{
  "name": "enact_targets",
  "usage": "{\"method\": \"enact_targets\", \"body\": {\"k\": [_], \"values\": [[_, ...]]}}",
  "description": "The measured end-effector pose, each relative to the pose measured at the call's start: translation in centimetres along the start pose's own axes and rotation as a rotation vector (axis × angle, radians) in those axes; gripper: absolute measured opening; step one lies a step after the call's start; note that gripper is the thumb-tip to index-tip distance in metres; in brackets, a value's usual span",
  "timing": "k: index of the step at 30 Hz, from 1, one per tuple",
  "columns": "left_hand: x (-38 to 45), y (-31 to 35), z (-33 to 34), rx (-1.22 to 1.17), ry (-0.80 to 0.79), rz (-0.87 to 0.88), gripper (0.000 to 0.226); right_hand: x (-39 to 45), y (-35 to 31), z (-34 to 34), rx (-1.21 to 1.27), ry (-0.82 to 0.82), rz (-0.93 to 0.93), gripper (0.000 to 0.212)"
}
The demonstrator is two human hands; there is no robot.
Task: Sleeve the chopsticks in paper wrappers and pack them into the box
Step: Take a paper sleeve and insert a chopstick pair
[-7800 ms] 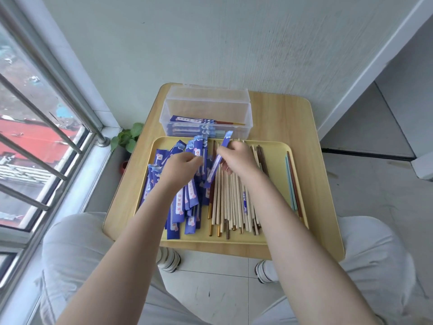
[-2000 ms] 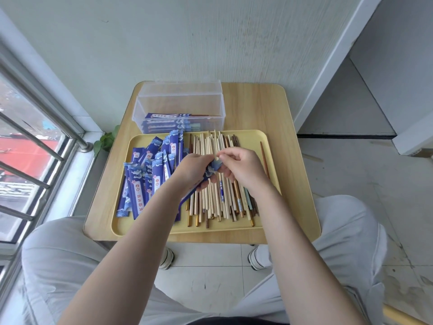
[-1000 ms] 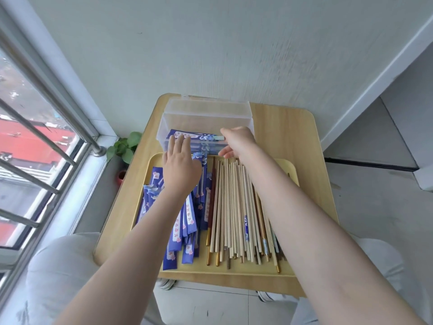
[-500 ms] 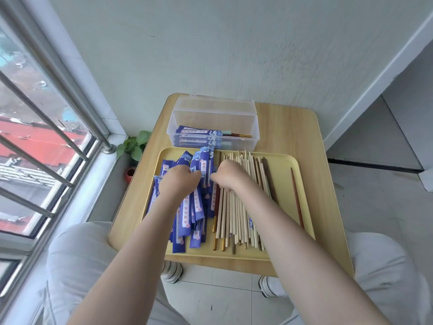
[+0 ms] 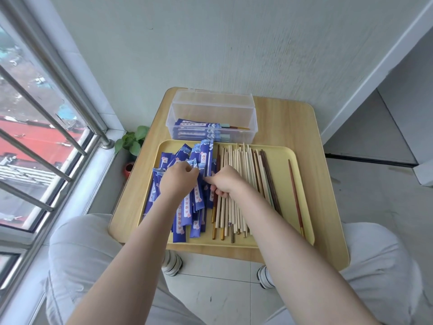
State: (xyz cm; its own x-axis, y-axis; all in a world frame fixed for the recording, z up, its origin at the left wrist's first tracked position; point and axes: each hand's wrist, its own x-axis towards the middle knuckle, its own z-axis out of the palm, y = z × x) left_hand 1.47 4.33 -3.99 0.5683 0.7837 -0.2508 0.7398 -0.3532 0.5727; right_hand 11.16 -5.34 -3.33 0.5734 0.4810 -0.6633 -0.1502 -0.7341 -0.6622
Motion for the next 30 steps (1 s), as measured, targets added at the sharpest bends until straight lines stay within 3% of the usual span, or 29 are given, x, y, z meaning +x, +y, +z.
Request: {"method": "enact_targets", "body": {"k": [5,10,14,17,20,27,30], "values": [[-0.4,0.1,-0.1,-0.013,0.006,0.012,0.024,-1.2,0.7,-1.0,0.005,0.074,-0.064,0.012],[-1.1,1.5,0.2,-0.243,0.077,0.068,0.027,-3.4,1.9,-3.0,0.016,0.033,-0.244,0.026],[-1.5,3.2,1.0,-0.424,-0.074,0.125,0.026,-4.0,2.4,-3.0,0.05,-0.024,-0.302,0.026],[-1.5,3.3,1.5,-0.428,-0.12,0.074,0.045,-3.9,2.4,-2.4,0.016,-0.057,-0.321,0.028],[-1.5,3.0,1.3,-0.38,-0.03,0.036,0.052,-3.7,2.3,-2.0,0.039,-0.088,-0.333,0.028],[-1.2,2.0,0.0,-0.393,0.135,-0.103,0.035,-3.2,2.6,-1.8,0.16,0.002,-0.306,0.016],[-1.4,1.6,-0.5,-0.288,0.153,-0.107,0.033,-3.2,3.1,-1.9,0.218,0.043,-0.29,0.016]]}}
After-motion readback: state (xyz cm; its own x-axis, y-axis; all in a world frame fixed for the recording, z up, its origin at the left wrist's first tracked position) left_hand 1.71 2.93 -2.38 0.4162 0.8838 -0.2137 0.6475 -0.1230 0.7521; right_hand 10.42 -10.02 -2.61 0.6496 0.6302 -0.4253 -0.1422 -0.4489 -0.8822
